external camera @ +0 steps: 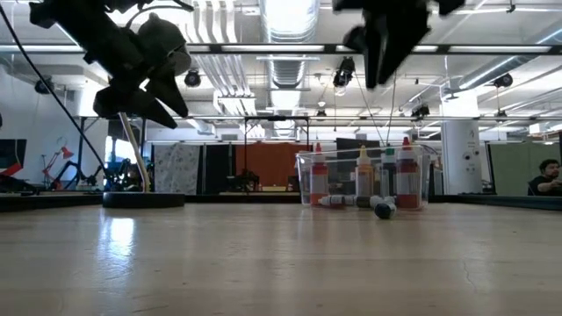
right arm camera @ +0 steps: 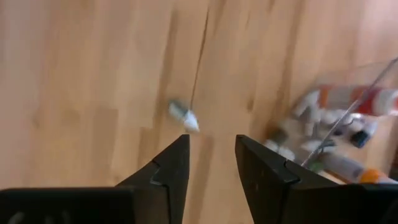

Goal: Pick & Place food coloring
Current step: Put the small green food coloring bottle into the transparent bin

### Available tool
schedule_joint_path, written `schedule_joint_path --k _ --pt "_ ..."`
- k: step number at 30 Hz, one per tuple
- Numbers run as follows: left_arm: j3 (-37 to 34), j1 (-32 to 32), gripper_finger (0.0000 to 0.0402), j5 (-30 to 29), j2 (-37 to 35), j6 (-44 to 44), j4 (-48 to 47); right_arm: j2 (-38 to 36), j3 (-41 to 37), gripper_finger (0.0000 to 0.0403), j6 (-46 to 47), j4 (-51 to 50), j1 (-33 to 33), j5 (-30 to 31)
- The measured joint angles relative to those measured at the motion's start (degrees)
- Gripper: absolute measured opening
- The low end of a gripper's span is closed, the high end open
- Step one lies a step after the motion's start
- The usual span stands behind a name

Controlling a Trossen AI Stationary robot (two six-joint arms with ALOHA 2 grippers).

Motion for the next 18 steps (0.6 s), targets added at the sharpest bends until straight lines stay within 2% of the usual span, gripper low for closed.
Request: schedule_joint_path --k 2,4,7,13,18 --pt "-0.6 0.0 0.0149 0.6 -1.0 0.0 -0.2 2.6 -0.3 0.0123 -4.3 -2.2 0.0 -1.9" --pt "-0.8 0.0 0.0149 0.6 -1.6 0.1 -0.2 4.5 -1.3 0.0123 -10.2 -2.8 0.0 -7.1" --pt "-0.9 0.0 0.0149 0.6 -2.2 1.4 -0.6 6.7 -3.2 0.0124 -17.3 0.7 0.4 -11.0" --pt "-0.9 0.0 0.0149 0.5 -2.4 3.6 -1.1 9.6 -8.2 0.0164 -22.1 6.3 0.4 -11.0" --pt "-0.9 0.0 0.0149 0.5 -2.2 4.5 -1.4 9.7 -14.8 0.0211 -24.5 13.3 0.4 -4.6"
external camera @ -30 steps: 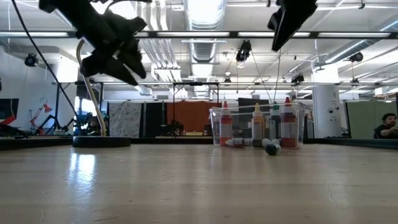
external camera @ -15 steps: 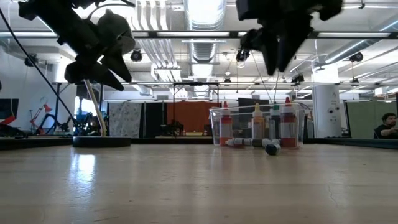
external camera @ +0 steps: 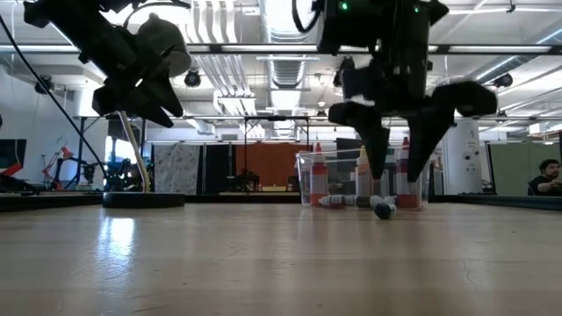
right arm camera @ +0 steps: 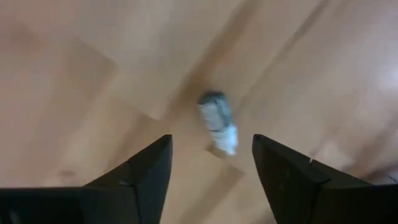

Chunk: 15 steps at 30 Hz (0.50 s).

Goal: Pick & Place food coloring
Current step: Put the small green food coloring bottle into the transparent bin

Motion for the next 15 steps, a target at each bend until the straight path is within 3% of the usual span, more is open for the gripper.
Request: schedule_joint_path --k 3,8,15 --pt "0.0 0.0 0.0149 0.0 0.0 0.5 0.0 0.0 -2.9 0.0229 -1.2 4.3 -0.1 3.9" --pt "0.0 0.0 0.0149 -0.1 0.0 0.7 0.0 0.0 -7.6 0.0238 -1.8 9.6 -0.7 3.0" --pt "0.0 0.1 0.0149 -0.4 0.0 0.6 0.1 0.0 -11.2 0.0213 -1.8 14.9 -1.9 4.1"
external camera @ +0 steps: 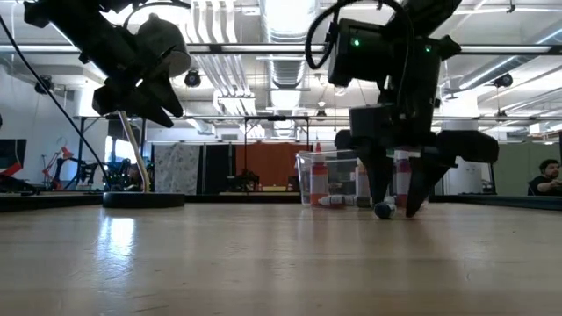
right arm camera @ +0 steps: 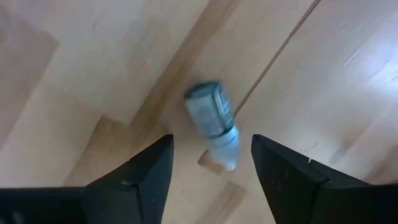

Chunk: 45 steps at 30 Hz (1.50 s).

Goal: Pick & Place food coloring
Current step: Put the small green food coloring bottle into the transparent bin, then return to Home Position

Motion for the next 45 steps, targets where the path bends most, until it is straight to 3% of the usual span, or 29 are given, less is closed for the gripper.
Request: schedule_joint_path --k 14,21,25,29,31,33,35,37,39,41,45 --pt "0.0 0.0 0.0149 0.1 0.0 -2.7 0.1 -0.1 -1.4 0.0082 1.0 3.2 -1.8 -3.8" --pt "0.0 0.0 0.0149 0.1 0.0 -3.2 0.0 -1.1 -0.7 0.0045 17.4 8.7 -1.8 -2.0" --pt "0.0 0.0 0.0149 0.4 0.0 -3.3 0.0 -6.3 0.4 0.0045 30.9 12.8 -2.0 7.3" --pt "0.0 0.0 0.0149 0.4 0.0 -3.3 0.0 -14.2 0.3 0.0052 46.9 17.1 -3.2 23.5" --pt "0.0 0.0 0.0149 0.4 0.0 -3.3 0.2 -18.0 -0.8 0.0056 58.1 19.0 -4.7 32.1" --pt "0.0 0.0 0.0149 0.4 0.0 -3.3 0.3 -20.3 -2.0 0.0065 72.5 18.6 -7.4 36.7" --pt "0.0 0.0 0.0149 0.4 0.0 -3.3 0.4 -21.5 -2.7 0.0081 87.1 16.3 -11.0 33.1" --pt "0.0 0.0 0.0149 0.4 0.0 -3.3 0.5 -22.5 -2.8 0.0101 94.8 15.6 -14.8 21.1" --pt "0.0 0.0 0.0149 0.4 0.0 -3.3 0.5 -23.3 -2.7 0.0119 93.6 16.3 -17.7 9.1" --pt "0.0 0.0 0.0149 0.4 0.0 -3.3 0.5 -23.7 -2.7 0.0132 89.1 17.5 -18.7 1.5" --pt "0.0 0.0 0.0149 0.4 0.0 -3.4 0.5 -25.7 -2.7 0.0148 85.3 20.6 -18.6 -1.7"
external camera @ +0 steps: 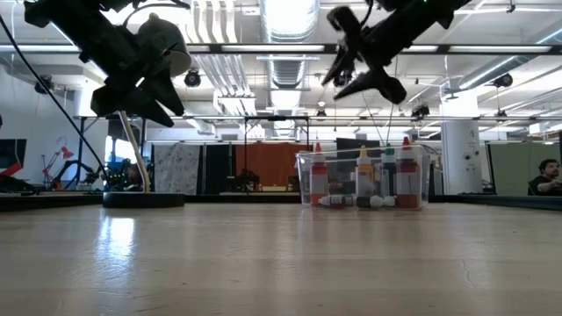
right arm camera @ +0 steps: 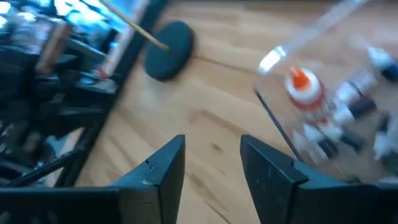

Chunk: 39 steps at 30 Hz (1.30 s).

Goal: Pick & Place food coloring
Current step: Return to Home Position

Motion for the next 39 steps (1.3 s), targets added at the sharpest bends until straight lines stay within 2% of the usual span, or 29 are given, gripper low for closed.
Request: schedule_joint_path --k 4,6,8,9,10,11,13,15,16,17,19,22,24,27,31,36,39 --pt "0.0 0.0 0.0149 0.0 0.0 -0.8 0.0 -1.9 0.0 0.0153 -5.3 2.6 0.0 -0.1" --pt "0.0 0.0 0.0149 0.0 0.0 -1.5 0.0 -2.9 0.0 0.0154 -0.3 5.2 0.0 -0.6" --pt "0.0 0.0 0.0149 0.0 0.0 -1.6 0.0 -4.7 0.0 0.0155 10.0 9.3 0.0 -0.6" --pt "0.0 0.0 0.0149 0.0 0.0 -1.6 0.0 -5.5 0.0 0.0155 12.7 11.7 0.0 -0.2" --pt "0.0 0.0 0.0149 0.0 0.0 -1.6 0.0 -6.1 0.0 0.0155 11.4 14.3 0.1 -0.1" --pt "0.0 0.0 0.0149 -0.4 0.0 -1.5 0.0 -6.6 0.0 0.0155 6.1 16.4 0.2 -0.1" --pt "0.0 0.1 0.0149 -1.6 0.0 1.1 -0.5 -7.3 0.0 0.0155 -10.9 19.1 0.2 -0.9" --pt "0.0 0.3 0.0149 -1.1 -0.4 -0.8 -0.6 -8.9 0.0 0.0155 -20.2 19.2 0.3 -7.7" --pt "0.0 0.3 0.0149 1.1 -1.0 -5.4 -0.6 -9.9 0.1 0.0155 -22.4 20.0 0.6 -12.0" --pt "0.0 0.1 0.0149 2.8 -1.6 -6.4 0.3 -10.7 0.3 0.0155 -26.0 22.4 1.2 -15.5" --pt "0.0 -1.3 0.0149 8.4 -2.9 0.6 6.8 -12.4 0.4 0.0155 -32.2 26.6 2.5 -19.0" --pt "0.0 -2.9 0.0149 17.5 -6.2 11.3 17.9 -14.6 0.4 0.0155 -42.3 26.7 4.9 -21.6" --pt "0.2 -3.1 0.0149 19.2 -9.1 15.8 21.7 -16.2 0.4 0.0155 -47.8 21.9 6.0 -24.1" --pt "0.1 -3.2 0.0149 19.0 -13.6 20.4 21.9 -18.9 -0.4 0.0155 -51.6 17.2 6.5 -30.1" --pt "0.1 -3.4 0.0149 19.2 -19.5 26.9 21.8 -24.6 -4.2 0.0155 -53.8 17.7 6.8 -30.0" --pt "-0.1 -3.5 0.0149 19.7 -24.5 32.6 20.8 -32.2 -13.2 0.0155 -52.0 20.2 6.7 -21.3" --pt "-2.5 -3.5 0.0149 19.7 -27.0 32.5 21.4 -37.2 -20.2 0.0155 -48.9 26.3 6.8 -20.6"
